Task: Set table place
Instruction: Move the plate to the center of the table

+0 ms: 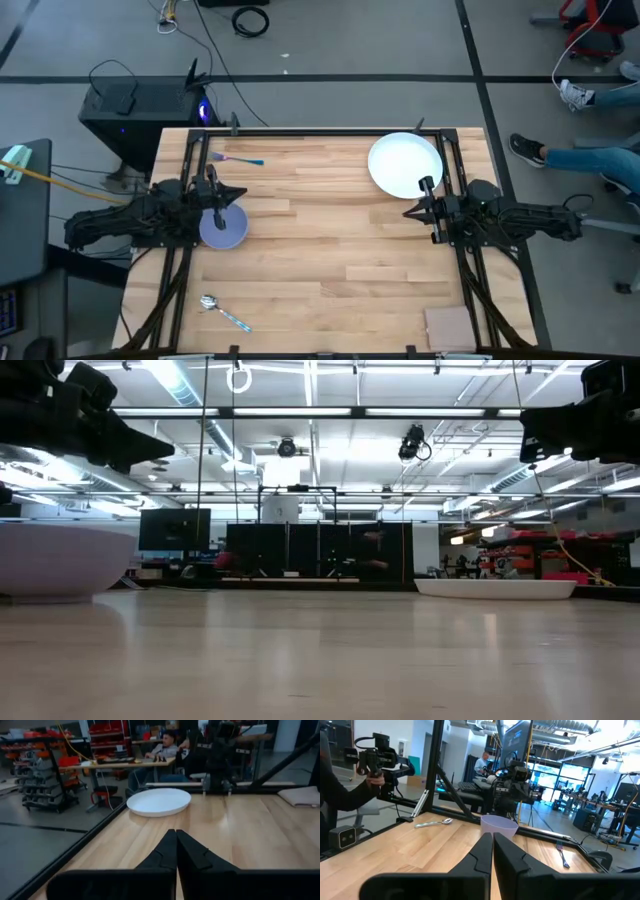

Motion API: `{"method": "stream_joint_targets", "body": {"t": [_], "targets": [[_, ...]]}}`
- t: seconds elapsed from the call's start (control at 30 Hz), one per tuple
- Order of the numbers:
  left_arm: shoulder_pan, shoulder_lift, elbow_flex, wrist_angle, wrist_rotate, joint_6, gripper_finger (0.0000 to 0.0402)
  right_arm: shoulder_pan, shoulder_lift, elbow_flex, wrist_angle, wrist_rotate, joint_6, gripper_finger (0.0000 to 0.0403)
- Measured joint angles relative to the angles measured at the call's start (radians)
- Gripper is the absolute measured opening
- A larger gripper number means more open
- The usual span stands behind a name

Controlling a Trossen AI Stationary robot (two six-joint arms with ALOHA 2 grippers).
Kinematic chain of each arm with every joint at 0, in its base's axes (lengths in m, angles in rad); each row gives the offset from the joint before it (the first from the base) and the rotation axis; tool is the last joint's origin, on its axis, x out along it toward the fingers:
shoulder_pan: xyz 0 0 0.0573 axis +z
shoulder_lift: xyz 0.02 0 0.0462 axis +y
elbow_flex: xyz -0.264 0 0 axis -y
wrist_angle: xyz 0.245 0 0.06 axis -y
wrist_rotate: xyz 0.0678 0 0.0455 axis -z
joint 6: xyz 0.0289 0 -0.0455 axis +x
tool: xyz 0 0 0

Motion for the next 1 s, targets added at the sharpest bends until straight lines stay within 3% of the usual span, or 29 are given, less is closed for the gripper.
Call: {"method": "stream_joint_targets", "body": {"t": [0.83,1.0], "targets": [[0.000,0.649,0.329,0.026,-0.035,-0.060,0.0004,-0.003,0.000,0.000,0.020,0.015,-0.050,0.0022],[-0.001,0.703,0.365,0.024,-0.035,-0.087,0.0013,-0.002,0.000,0.000,0.030,0.011,0.100,0.0022]]}}
